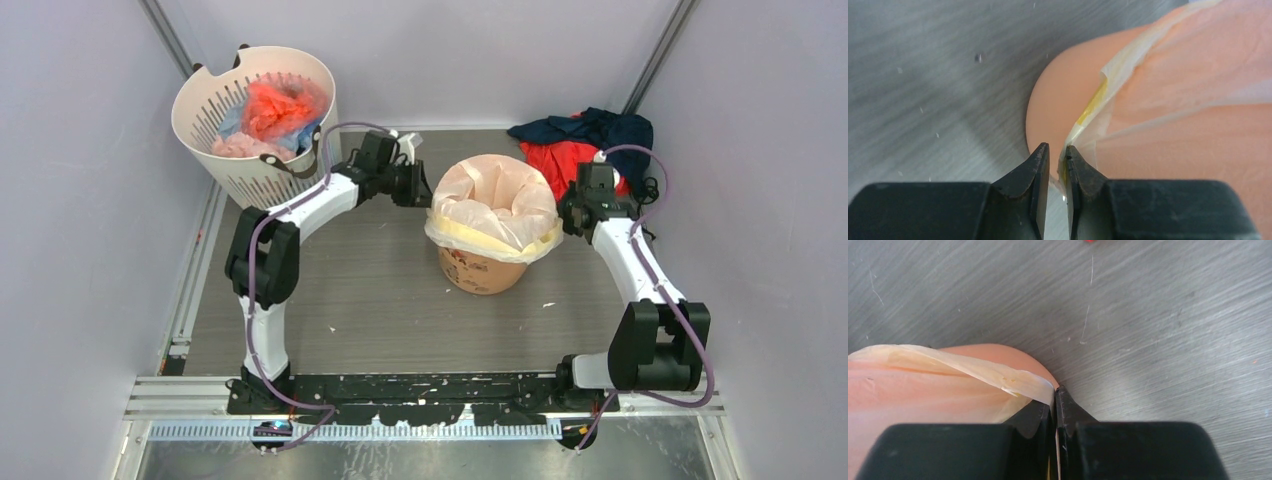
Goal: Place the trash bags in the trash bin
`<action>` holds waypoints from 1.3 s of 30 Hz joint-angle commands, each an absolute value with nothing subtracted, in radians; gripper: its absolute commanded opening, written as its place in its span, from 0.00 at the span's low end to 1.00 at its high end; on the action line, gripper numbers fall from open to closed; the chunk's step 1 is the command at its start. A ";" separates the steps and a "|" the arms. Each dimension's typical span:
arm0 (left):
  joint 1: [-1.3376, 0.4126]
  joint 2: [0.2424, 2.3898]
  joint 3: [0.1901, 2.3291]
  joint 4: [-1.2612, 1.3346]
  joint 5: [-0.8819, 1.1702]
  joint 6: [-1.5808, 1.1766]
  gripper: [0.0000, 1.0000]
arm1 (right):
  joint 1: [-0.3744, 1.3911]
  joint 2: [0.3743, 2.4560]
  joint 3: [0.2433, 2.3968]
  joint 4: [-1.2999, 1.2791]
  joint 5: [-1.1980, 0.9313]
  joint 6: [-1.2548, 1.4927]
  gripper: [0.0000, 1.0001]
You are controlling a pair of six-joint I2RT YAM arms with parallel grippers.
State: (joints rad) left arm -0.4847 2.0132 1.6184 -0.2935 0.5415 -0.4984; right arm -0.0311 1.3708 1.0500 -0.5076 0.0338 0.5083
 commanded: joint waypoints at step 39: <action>-0.486 1.552 1.249 -0.190 0.460 -0.514 0.19 | -0.032 0.760 1.161 -0.931 -0.220 0.532 0.61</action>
State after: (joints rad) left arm -0.4850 1.6165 1.2732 -0.2188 0.4667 -0.5159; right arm -0.0326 0.7879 1.1397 -0.8841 -0.1040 0.5114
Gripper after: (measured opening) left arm 0.190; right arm 0.630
